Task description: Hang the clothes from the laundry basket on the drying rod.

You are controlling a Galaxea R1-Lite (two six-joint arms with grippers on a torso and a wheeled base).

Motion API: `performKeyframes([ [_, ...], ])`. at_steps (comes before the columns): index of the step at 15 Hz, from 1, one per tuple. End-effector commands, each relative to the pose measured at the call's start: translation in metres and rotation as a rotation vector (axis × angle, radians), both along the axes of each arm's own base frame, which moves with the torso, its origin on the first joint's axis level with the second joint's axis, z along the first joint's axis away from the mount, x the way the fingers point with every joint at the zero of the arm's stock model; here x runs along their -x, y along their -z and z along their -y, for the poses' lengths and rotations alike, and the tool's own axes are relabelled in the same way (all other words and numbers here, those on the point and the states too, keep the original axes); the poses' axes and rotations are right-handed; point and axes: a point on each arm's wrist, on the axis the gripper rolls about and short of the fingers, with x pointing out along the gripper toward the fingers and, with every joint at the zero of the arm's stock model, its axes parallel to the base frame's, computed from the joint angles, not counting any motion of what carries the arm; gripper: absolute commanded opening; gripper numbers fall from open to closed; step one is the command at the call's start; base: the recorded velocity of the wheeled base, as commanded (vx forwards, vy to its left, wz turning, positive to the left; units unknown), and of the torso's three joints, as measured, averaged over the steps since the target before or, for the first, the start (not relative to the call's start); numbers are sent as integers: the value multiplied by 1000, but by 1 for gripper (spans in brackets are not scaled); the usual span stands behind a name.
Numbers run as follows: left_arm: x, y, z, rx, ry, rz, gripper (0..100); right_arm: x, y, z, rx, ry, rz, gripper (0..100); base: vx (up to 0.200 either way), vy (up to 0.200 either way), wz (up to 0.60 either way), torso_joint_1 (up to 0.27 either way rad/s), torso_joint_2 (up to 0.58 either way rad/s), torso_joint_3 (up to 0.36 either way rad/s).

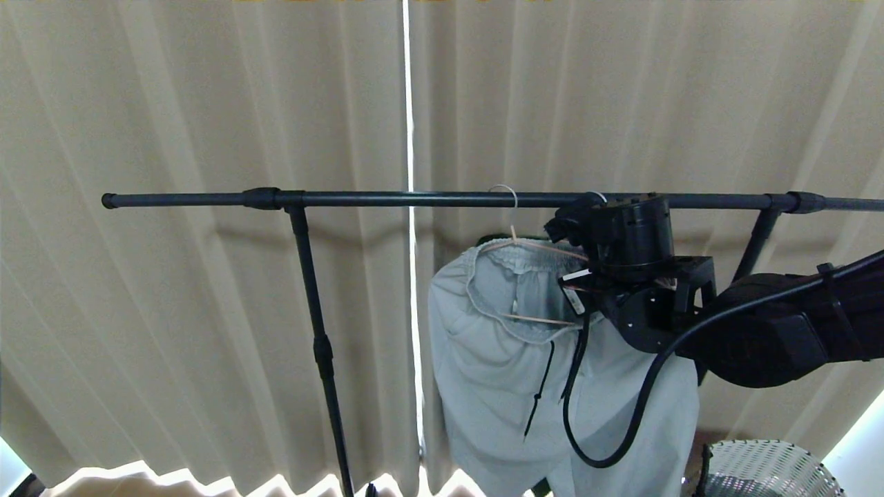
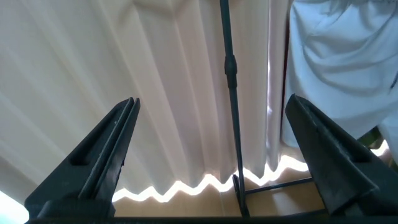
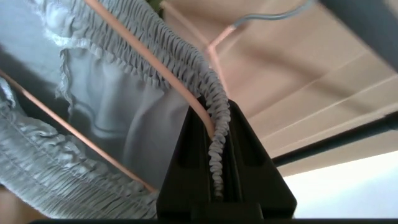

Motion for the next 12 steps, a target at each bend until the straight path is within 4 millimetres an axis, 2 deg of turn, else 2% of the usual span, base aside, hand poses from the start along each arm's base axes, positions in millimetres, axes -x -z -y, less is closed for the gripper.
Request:
performKeyframes([
  [1, 0, 0, 0, 0, 0, -2, 100, -2, 6, -1, 9, 0, -14, 0, 0, 0, 0, 0, 0, 0],
  [2, 0, 0, 0, 0, -1, -4, 100, -2, 7, -2, 10, 0, -15, 100, 0, 0, 0, 0, 0, 0],
  [5, 0, 0, 0, 0, -1, -4, 100, 0, 7, -2, -9, -6, -9, 100, 0, 0, 0, 0, 0, 0],
  [9, -1, 2, 0, -1, -1, -8, 100, 11, 16, -9, -151, -43, -28, 100, 0, 0, 0, 0, 0, 0],
  [12, -1, 2, 0, -1, -1, -8, 100, 21, 13, -10, -213, -91, -38, 100, 0, 0, 0, 0, 0, 0],
])
